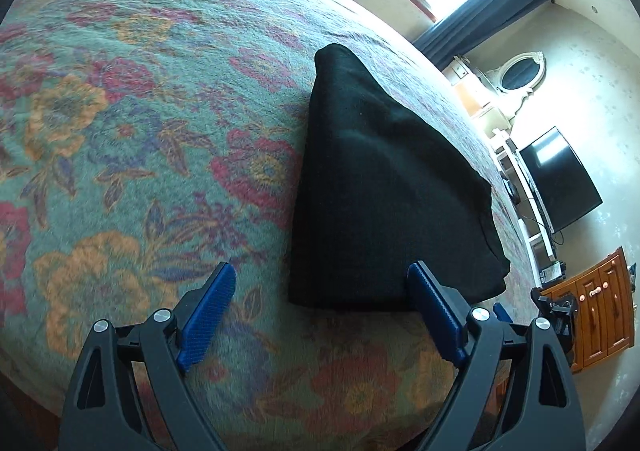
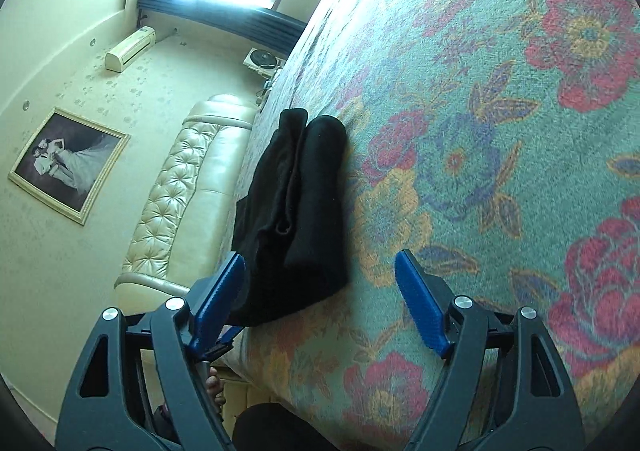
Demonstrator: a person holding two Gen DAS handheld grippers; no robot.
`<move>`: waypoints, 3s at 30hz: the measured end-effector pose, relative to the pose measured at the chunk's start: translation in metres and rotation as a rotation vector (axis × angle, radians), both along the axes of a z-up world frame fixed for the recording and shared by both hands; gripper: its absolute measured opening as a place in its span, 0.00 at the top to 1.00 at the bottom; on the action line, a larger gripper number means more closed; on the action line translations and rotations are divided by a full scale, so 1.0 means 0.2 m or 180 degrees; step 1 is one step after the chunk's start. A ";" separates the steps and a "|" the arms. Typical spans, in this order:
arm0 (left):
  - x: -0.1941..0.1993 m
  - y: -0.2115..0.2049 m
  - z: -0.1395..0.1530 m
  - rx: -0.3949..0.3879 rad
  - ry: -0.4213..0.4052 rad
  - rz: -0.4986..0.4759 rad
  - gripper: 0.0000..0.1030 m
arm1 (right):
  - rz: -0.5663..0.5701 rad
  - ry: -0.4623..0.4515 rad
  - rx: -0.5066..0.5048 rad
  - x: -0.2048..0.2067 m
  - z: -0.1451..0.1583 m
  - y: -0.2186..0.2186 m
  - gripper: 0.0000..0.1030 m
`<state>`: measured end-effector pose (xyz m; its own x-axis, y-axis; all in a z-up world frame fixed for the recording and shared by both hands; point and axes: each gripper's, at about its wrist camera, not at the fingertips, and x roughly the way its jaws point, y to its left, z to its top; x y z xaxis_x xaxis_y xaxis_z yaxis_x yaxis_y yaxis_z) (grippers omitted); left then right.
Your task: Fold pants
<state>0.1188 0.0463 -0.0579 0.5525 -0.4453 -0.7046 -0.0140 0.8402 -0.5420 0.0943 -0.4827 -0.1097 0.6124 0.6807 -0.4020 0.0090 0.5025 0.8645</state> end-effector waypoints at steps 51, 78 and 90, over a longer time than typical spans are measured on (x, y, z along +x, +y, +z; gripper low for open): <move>-0.39 -0.47 0.15 0.1476 -0.0723 -0.0064 0.16 | 0.0124 -0.0263 -0.3156 -0.30 0.28 0.87 0.03; -0.42 -0.51 0.19 0.1543 -0.0844 -0.0107 0.16 | 0.0167 -0.0225 -0.3124 -0.30 0.27 0.86 0.03; -0.42 -0.49 0.20 0.1469 -0.0797 -0.0057 0.16 | 0.0217 -0.0197 -0.3134 -0.29 0.25 0.87 0.03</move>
